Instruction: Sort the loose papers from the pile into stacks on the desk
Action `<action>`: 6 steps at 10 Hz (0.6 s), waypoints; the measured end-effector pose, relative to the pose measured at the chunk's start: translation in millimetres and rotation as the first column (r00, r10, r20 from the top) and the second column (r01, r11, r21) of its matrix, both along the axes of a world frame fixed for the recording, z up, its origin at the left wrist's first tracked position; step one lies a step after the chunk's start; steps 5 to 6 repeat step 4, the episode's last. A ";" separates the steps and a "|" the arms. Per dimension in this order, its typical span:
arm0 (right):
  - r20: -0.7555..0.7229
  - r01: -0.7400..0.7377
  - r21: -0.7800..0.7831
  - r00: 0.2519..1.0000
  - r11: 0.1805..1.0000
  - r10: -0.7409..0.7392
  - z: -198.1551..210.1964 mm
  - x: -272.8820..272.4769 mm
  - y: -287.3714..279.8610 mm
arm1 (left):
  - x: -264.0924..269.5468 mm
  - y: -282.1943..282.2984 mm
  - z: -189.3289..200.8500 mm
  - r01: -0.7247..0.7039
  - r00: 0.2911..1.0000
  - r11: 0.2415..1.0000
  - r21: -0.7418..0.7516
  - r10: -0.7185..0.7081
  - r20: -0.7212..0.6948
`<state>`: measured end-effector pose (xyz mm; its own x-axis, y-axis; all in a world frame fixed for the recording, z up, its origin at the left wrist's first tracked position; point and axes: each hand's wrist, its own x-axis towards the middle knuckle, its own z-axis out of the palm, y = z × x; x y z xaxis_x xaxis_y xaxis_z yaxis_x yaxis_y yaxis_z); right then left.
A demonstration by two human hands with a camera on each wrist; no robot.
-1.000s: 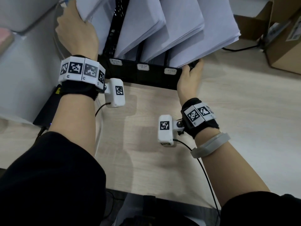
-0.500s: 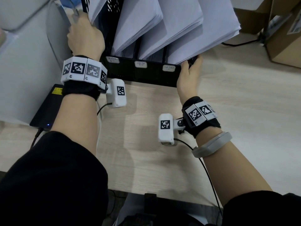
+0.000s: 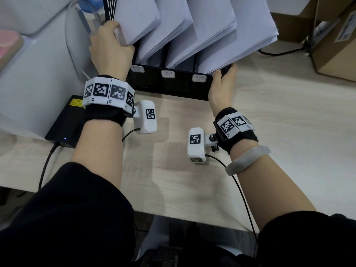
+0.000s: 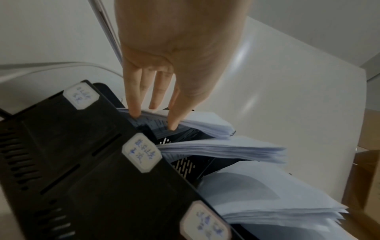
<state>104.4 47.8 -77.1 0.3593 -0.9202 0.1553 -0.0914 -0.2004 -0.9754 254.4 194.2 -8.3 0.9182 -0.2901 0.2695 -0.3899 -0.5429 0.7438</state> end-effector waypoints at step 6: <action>-0.175 -0.035 0.210 0.982 0.977 0.073 5.5 -45.2 -3.6 | -70.8 14.3 -0.9 0.105 0.990 0.994 -0.005 -0.104 0.090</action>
